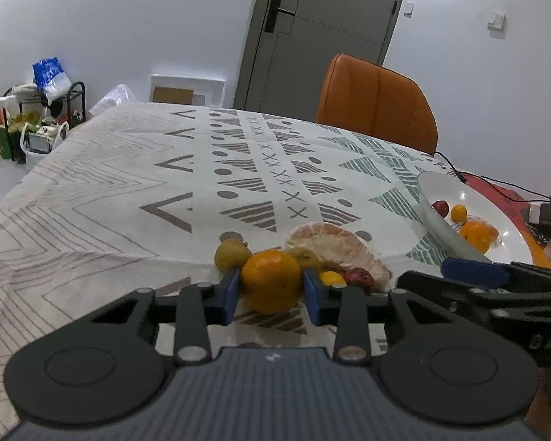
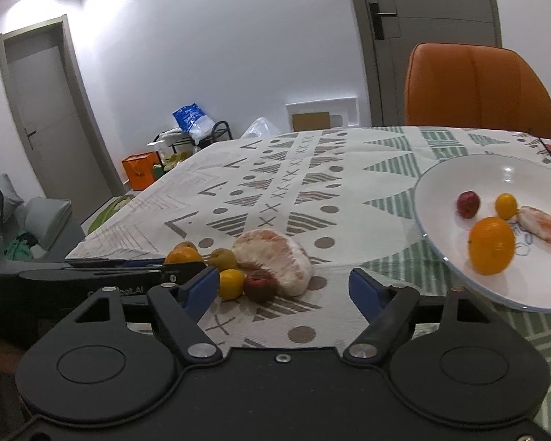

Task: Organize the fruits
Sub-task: 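Grasp a large orange with the left gripper while the right gripper grasps a dark red plum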

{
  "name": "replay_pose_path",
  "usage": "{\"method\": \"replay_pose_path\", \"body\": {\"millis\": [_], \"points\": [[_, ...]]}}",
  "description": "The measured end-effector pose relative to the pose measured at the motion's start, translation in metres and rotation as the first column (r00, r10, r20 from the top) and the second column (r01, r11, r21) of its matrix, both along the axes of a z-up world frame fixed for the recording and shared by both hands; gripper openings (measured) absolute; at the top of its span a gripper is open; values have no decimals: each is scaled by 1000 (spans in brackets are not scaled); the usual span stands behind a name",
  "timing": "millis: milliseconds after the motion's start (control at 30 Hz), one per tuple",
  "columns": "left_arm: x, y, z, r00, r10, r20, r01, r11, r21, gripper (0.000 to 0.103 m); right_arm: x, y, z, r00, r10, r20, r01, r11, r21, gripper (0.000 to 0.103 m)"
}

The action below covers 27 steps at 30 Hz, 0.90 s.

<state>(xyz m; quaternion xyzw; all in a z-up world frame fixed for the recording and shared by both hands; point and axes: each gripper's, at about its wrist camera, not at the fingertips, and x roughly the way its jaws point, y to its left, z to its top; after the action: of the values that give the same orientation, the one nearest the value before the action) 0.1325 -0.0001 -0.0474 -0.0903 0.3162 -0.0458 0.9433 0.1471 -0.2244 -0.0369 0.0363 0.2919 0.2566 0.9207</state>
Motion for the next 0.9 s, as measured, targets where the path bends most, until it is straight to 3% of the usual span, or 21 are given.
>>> {"method": "replay_pose_path", "body": {"millis": [233,467,600,900], "points": [[-5,12,1,1000,27,-3,-27,1000,7,35,8,12,-9,999,40,-30,-39,999,8,45],[-13,24,6,999,48,8,-48,999,-2,35,12,21,-11,998,49,-33,-49,999,1,39],[-17,29,6,998,55,9,-55,998,-8,35,14,26,-13,998,51,-44,-52,998,-20,20],[-22,32,12,998,59,27,-59,998,-13,35,9,21,-4,999,32,-29,-33,999,-19,18]]}}
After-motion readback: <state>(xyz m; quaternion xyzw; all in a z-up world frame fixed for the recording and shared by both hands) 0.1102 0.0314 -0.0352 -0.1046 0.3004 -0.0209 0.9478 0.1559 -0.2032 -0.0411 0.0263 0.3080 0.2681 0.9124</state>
